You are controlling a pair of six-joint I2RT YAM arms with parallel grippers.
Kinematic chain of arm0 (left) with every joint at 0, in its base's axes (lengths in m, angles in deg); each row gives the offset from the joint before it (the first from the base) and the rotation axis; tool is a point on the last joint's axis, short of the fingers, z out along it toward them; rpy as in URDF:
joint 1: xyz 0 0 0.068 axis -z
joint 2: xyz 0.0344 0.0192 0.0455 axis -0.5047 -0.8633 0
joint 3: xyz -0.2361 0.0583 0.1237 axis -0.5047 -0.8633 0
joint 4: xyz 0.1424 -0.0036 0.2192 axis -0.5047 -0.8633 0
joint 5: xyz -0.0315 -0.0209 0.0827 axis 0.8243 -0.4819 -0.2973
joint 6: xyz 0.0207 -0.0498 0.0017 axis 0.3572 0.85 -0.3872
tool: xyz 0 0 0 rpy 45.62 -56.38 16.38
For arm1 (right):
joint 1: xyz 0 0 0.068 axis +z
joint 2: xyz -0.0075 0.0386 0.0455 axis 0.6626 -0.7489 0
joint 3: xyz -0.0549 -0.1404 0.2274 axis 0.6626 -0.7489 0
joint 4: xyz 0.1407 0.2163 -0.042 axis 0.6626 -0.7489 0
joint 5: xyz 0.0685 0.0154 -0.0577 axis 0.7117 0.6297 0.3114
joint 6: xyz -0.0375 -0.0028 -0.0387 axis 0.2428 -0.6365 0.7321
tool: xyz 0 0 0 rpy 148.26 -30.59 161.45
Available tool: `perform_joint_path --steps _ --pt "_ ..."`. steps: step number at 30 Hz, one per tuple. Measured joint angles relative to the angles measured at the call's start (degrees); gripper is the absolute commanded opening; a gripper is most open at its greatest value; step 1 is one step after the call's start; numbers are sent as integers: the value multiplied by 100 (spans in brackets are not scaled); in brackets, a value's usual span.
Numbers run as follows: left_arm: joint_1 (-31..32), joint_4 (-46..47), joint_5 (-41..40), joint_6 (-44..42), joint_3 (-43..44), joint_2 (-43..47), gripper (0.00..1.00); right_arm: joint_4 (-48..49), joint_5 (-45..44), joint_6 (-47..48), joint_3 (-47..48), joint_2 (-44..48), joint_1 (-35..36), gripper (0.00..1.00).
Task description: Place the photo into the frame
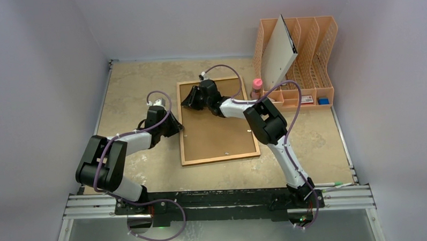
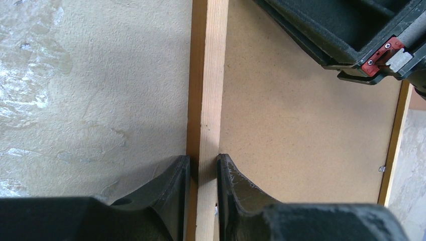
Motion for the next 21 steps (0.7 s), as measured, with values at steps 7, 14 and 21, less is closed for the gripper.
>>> perform_joint_path --steps 7,14,21 --pt "-2 0 11 -2 0 0 22 -118 -11 -2 79 -4 2 27" --pt "-7 37 52 -57 0 -22 22 -175 -17 0 142 -20 9 30" --pt "-7 153 133 -83 9 -92 22 0 4 0 142 -74 7 32"
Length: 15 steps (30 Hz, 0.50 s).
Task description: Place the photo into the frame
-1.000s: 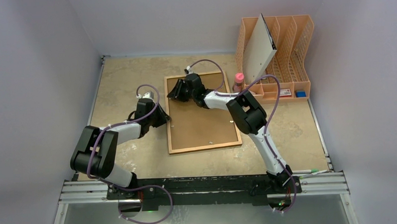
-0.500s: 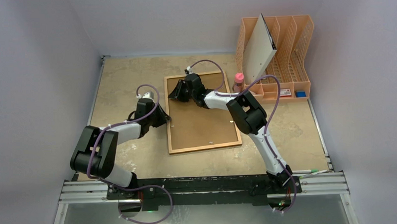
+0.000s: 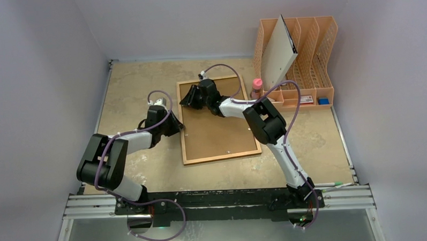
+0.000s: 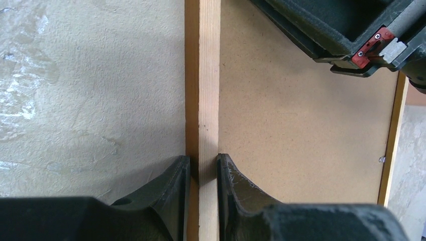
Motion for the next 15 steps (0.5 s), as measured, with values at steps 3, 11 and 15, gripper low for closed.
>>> perform_joint_path --steps 3,11,15 --pt "0 31 15 0 7 -24 22 26 0 -2 26 -20 2 33" --pt "0 33 22 -7 7 -24 22 127 59 -42 133 -127 20 34" --pt "0 33 22 -9 7 -24 22 153 57 -44 201 -184 55 35"
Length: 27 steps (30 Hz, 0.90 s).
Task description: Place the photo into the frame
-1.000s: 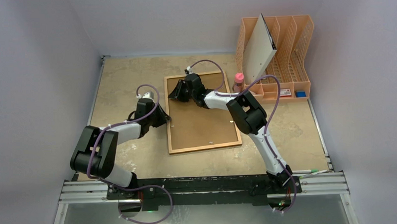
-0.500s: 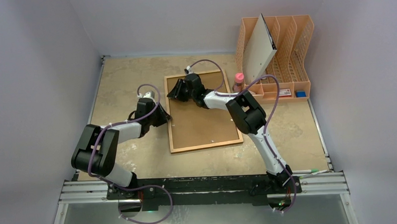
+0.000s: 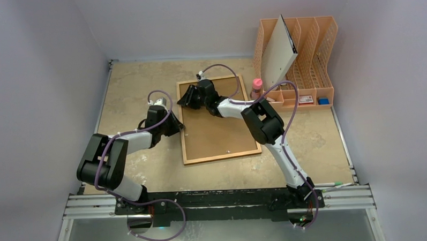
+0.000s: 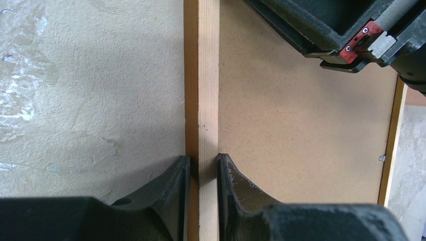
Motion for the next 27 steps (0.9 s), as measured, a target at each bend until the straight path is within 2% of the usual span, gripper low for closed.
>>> perform_joint_path --steps 8,14,19,27 --pt "0 0 -7 7 2 0 22 33 -2 -2 0 0 4 37" --pt "0 -24 -33 17 2 22 28 407 -15 13 -474 205 11 39" --pt "2 -149 -26 59 0 94 32 63 -179 354 -1480 1202 -20 41" --pt "2 -343 35 122 -11 422 35 -962 -671 1097 -2251 3265 -203 48"
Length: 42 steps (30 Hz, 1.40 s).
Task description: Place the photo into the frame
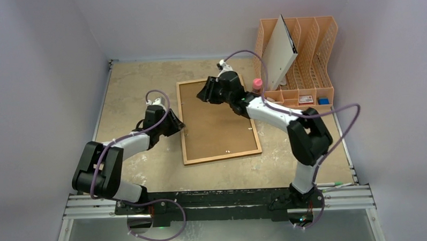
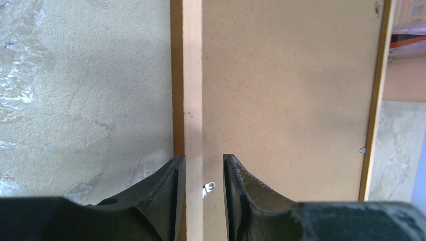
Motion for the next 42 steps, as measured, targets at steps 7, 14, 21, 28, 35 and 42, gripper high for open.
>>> perform_joint_path --steps 7,14,21,28,35,42 --pt "4 -87 107 -9 -46 299 35 -1314 -708 356 -1370 1491 -52 61" --pt "4 -203 81 -59 -192 428 38 -2693 -1141 90 -2461 2544 -52 75" --pt "4 -190 57 -109 -291 417 42 -3394 -2155 -243 -2717 3578 -92 91" --pt "4 -286 -164 -184 -205 295 52 -3554 -2608 -247 -2988 3410 -758 92" --pt "2 -671 -1060 -601 1088 24 62 -3639 -2129 -251 -3379 3482 -1246 92" --pt "-68 -557 -1344 -1408 3318 -1377 65 -3665 -1038 -184 -3663 4009 -1329 84"
